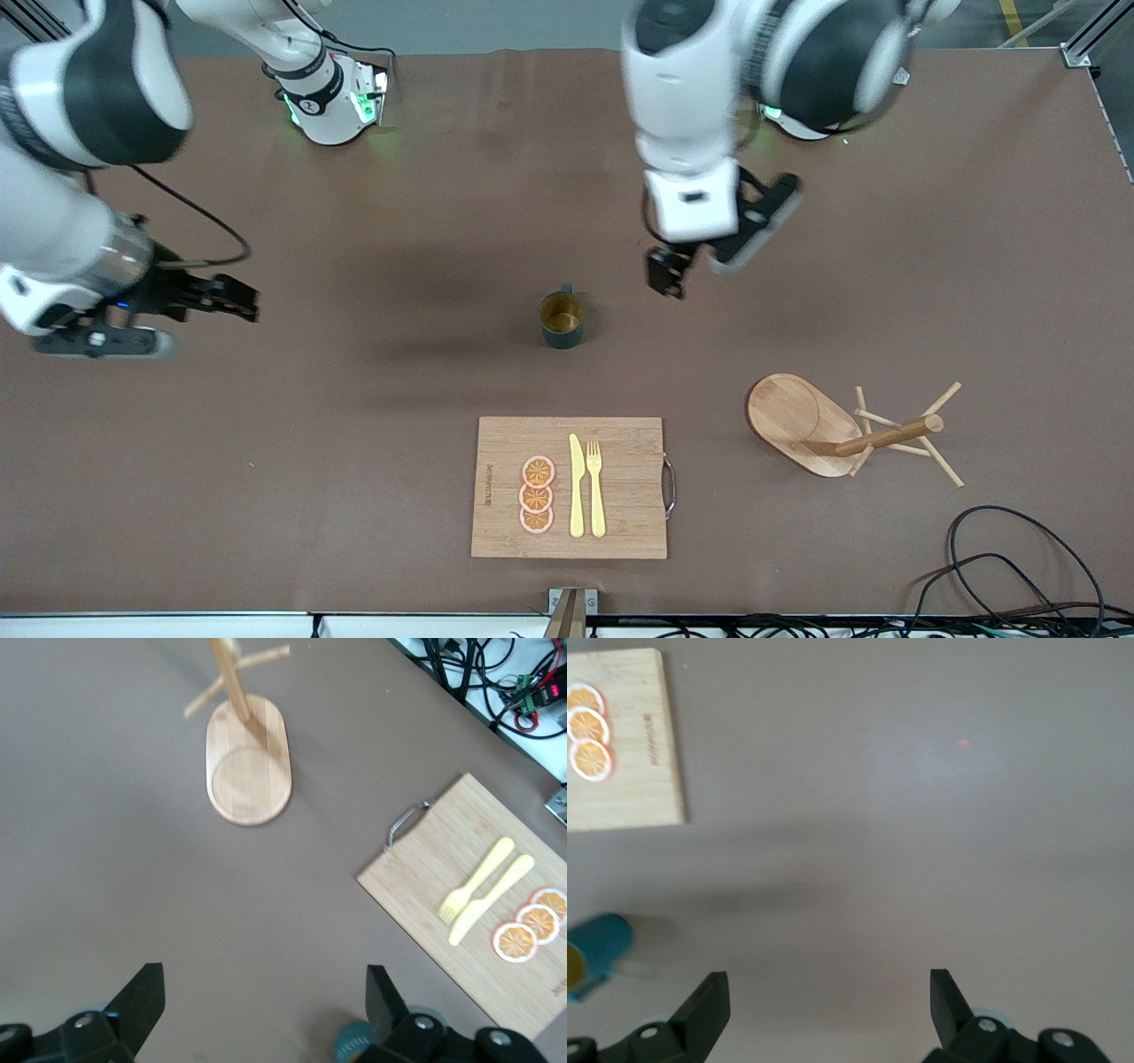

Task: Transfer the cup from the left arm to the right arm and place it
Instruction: 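Grasp the teal mug with the right gripper while the left gripper withdraws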

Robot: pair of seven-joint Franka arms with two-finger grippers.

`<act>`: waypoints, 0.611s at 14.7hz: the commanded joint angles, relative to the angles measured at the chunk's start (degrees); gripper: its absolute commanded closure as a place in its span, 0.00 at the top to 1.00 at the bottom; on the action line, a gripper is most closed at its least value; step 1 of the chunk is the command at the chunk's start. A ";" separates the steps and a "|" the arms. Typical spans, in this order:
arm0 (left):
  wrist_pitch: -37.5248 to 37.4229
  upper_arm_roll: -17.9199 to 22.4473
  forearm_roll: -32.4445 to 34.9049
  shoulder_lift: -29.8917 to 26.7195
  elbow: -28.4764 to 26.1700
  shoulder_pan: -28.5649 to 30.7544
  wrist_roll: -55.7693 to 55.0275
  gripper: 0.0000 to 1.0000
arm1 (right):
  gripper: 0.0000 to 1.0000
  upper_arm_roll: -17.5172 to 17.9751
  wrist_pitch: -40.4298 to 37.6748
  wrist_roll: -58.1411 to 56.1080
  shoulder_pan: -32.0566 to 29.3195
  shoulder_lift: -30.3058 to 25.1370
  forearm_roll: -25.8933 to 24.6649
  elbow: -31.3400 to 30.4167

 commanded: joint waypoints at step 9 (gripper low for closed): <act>-0.39 0.00 -13.59 -5.90 -0.91 21.41 46.12 1.00 | 1.00 -0.41 14.02 45.73 23.96 26.51 7.07 17.94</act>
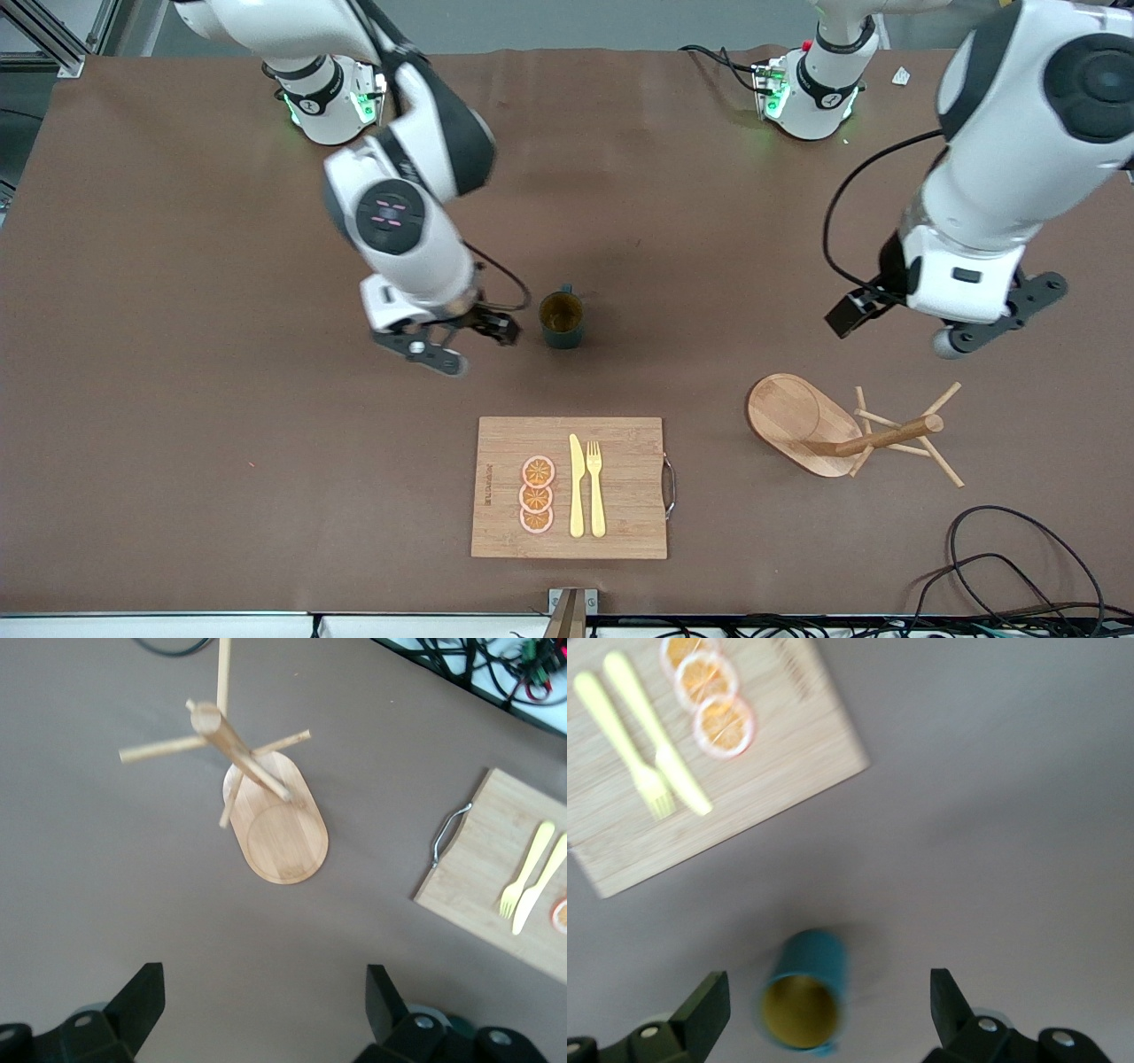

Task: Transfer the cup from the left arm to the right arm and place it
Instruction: 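Grasp the teal mug with the right gripper while the left gripper withdraws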

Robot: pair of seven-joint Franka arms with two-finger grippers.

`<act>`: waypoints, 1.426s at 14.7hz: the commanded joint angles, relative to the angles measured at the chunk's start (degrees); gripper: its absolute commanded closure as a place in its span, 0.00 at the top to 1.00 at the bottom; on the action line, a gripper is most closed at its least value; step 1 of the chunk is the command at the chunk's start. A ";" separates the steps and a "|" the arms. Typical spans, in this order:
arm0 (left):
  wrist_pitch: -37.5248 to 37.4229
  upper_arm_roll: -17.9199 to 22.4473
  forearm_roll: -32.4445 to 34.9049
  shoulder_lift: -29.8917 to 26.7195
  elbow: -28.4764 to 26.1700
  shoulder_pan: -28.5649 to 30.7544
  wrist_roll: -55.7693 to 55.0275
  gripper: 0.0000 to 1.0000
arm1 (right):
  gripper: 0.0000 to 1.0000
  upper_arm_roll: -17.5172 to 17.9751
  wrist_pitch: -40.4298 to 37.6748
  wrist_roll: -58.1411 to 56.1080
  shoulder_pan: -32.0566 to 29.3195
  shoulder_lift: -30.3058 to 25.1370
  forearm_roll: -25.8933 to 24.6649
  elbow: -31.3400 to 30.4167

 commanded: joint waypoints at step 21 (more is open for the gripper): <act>-5.17 13.30 -6.67 -17.09 -13.50 -1.82 40.99 1.00 | 0.59 -0.97 11.40 6.49 9.74 11.79 3.71 -0.95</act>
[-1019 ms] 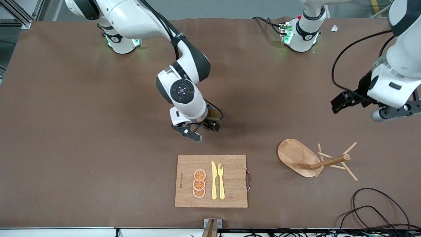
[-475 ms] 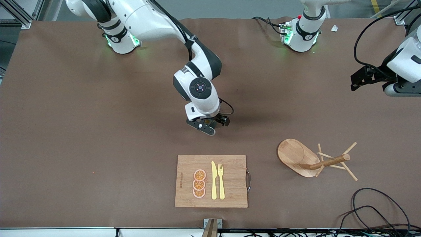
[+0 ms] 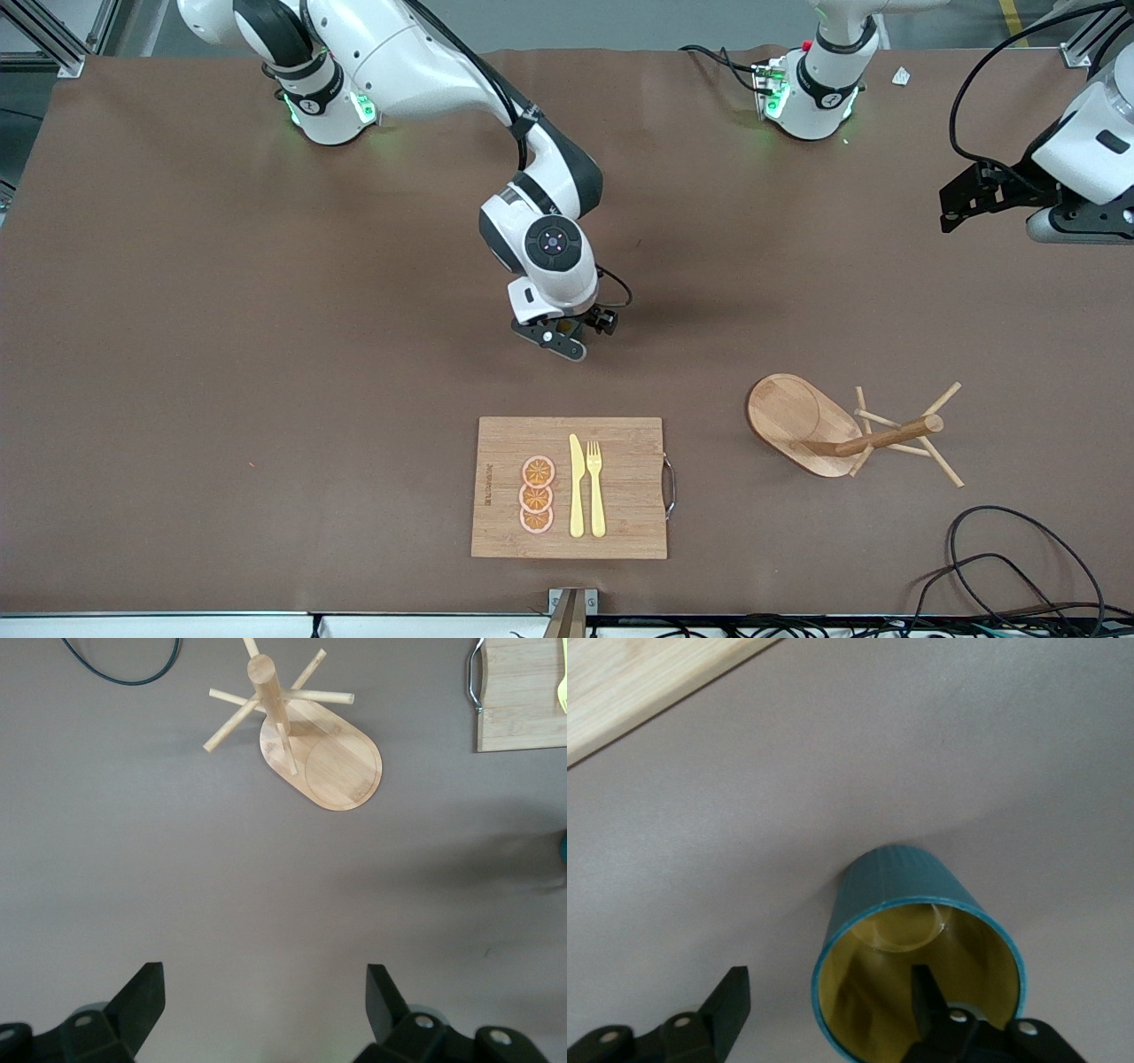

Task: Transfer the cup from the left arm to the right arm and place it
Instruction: 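Carry the teal mug away from the board with the right gripper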

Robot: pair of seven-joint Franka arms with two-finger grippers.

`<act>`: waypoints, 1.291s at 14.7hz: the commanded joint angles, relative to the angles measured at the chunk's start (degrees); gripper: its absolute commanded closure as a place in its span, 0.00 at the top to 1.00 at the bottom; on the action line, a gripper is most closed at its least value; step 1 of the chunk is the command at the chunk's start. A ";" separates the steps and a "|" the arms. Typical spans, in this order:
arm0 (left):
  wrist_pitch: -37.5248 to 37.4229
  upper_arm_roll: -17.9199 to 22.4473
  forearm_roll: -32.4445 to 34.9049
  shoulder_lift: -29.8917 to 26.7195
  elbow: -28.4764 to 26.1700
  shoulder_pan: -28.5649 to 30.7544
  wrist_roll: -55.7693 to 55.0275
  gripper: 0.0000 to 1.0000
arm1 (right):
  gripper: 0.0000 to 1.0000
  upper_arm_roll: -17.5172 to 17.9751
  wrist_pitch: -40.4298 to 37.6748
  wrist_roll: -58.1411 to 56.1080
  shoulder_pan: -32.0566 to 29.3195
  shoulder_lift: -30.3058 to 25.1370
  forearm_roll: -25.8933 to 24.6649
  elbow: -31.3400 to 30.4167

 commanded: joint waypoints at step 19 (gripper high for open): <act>2.38 1.22 -0.03 -4.38 -6.05 -1.34 0.66 1.00 | 0.01 -1.10 -14.46 -56.11 -26.51 -9.19 -2.97 -1.19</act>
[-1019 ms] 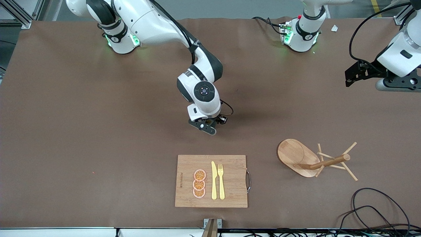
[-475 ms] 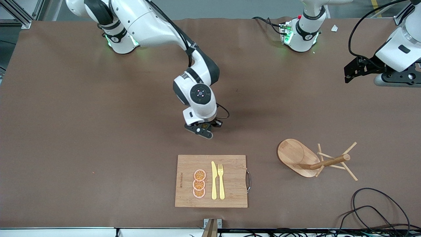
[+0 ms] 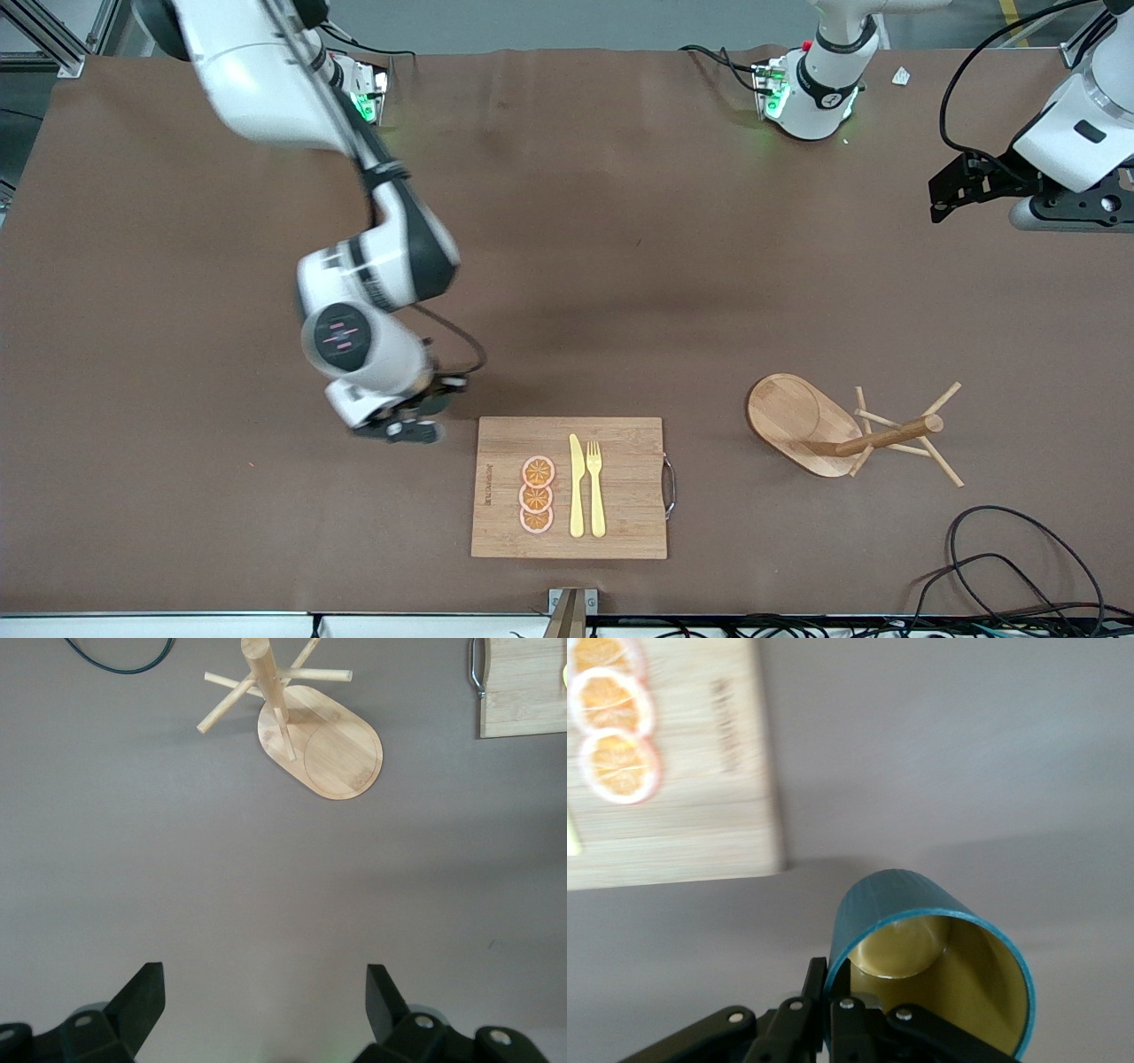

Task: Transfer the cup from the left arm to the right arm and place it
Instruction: 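Carry the teal mug away from the board with the right gripper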

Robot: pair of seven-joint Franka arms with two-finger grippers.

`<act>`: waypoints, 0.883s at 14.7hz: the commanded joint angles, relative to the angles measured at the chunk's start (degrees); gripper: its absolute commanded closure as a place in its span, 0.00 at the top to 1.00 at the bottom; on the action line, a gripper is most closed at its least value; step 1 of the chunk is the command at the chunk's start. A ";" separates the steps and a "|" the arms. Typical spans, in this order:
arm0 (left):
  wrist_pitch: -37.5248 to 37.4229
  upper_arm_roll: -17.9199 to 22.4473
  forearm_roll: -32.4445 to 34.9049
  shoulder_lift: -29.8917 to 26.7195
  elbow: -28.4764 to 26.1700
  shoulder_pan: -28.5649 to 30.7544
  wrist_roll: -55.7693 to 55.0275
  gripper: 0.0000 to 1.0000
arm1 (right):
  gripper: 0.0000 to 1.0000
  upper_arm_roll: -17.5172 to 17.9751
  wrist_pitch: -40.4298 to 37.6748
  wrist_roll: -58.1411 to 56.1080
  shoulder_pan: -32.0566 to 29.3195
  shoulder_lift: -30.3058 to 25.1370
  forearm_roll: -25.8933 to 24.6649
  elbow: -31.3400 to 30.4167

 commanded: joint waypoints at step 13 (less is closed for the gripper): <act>1.03 -0.31 -0.74 -1.24 -1.16 -0.27 0.14 1.00 | 0.01 1.55 9.72 -50.58 -22.90 -2.37 -5.07 -12.11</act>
